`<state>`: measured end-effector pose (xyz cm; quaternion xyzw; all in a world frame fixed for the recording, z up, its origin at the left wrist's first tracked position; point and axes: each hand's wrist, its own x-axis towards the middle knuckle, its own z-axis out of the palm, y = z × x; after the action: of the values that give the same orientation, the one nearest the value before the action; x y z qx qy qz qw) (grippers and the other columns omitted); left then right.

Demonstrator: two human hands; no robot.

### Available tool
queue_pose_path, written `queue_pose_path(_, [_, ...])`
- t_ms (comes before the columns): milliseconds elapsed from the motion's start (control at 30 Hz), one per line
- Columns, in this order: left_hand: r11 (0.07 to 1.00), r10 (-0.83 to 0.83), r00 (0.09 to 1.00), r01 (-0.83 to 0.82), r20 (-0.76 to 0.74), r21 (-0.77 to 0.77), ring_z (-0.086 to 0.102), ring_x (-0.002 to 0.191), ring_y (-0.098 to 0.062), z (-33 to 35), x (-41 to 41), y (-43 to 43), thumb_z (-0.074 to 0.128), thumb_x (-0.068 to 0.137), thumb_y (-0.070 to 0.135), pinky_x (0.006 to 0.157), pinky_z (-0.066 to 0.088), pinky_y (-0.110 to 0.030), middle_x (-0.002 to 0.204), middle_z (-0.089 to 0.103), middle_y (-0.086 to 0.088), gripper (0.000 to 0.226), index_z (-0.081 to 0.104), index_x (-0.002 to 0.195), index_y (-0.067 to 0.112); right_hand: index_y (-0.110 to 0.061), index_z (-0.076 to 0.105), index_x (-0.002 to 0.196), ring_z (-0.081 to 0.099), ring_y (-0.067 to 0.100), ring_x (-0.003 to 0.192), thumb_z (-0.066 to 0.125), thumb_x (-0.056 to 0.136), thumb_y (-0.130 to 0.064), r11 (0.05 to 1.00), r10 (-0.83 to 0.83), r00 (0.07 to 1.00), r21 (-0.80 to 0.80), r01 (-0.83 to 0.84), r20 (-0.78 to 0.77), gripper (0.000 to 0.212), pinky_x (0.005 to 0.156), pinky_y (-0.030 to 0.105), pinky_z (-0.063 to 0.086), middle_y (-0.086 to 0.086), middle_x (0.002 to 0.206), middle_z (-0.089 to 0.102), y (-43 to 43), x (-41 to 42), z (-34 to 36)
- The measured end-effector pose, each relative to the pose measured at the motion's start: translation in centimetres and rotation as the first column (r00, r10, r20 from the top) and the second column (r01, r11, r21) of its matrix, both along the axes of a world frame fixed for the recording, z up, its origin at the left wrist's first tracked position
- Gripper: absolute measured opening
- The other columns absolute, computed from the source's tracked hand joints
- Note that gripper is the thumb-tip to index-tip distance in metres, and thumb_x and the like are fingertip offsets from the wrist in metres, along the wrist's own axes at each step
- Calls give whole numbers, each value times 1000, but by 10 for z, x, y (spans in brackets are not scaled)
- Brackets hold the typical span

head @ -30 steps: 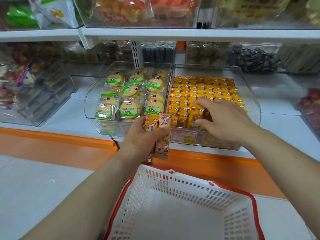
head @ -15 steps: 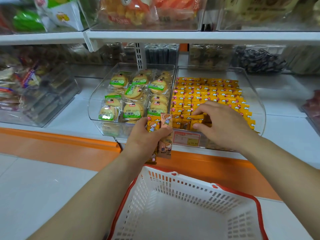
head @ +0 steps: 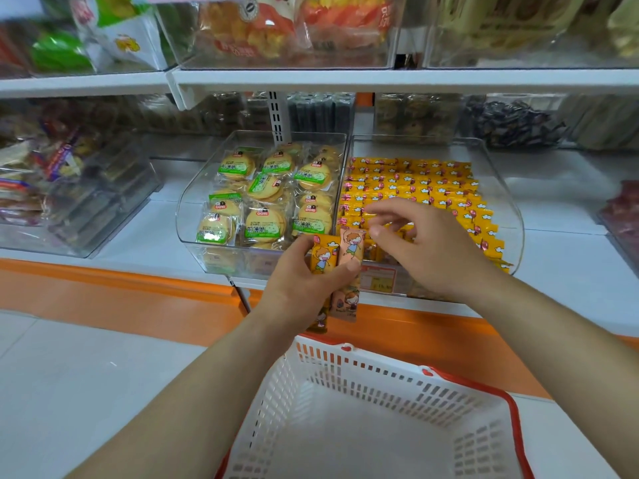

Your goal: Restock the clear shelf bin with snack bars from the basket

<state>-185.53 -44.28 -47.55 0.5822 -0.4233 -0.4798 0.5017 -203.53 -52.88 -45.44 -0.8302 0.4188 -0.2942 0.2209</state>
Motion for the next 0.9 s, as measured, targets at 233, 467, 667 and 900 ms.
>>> queue_pose_path(233, [993,-76,994,83,80,-87,77,81,-24,-1,-8,0,75,90,34,69,65,-36,89,79,1,19,63,105,29,-36,66,114,58,-7,105,58,98,-37,966,109,988,222,-131,108,18,83,22,51,-24,109,65,2,2,10])
queue_pose_path(467, [991,111,963,-90,244,-96,74,87,-6,10,-5,-10,64,94,50,81,59,-34,91,80,8,32,68,107,21,-32,68,105,65,10,100,57,100,-24,954,-149,879,300,7,453,15,84,34,54,-7,105,69,-18,-16,8])
queue_pose_path(667, [973,197,943,-155,270,-168,67,85,-41,22,-7,-23,67,92,55,78,59,-54,86,70,-15,53,65,102,2,-25,67,115,59,9,106,55,102,-27,962,-197,887,258,92,417,18,86,33,52,-7,113,64,-27,-31,-9])
queue_pose_path(900, [961,249,846,-156,472,-228,71,91,-22,33,-14,-57,87,79,36,81,61,-44,93,72,0,39,68,110,22,-27,64,117,57,-3,101,55,101,-28,962,-200,882,255,95,427,18,73,16,45,-9,115,62,-26,-42,-12])
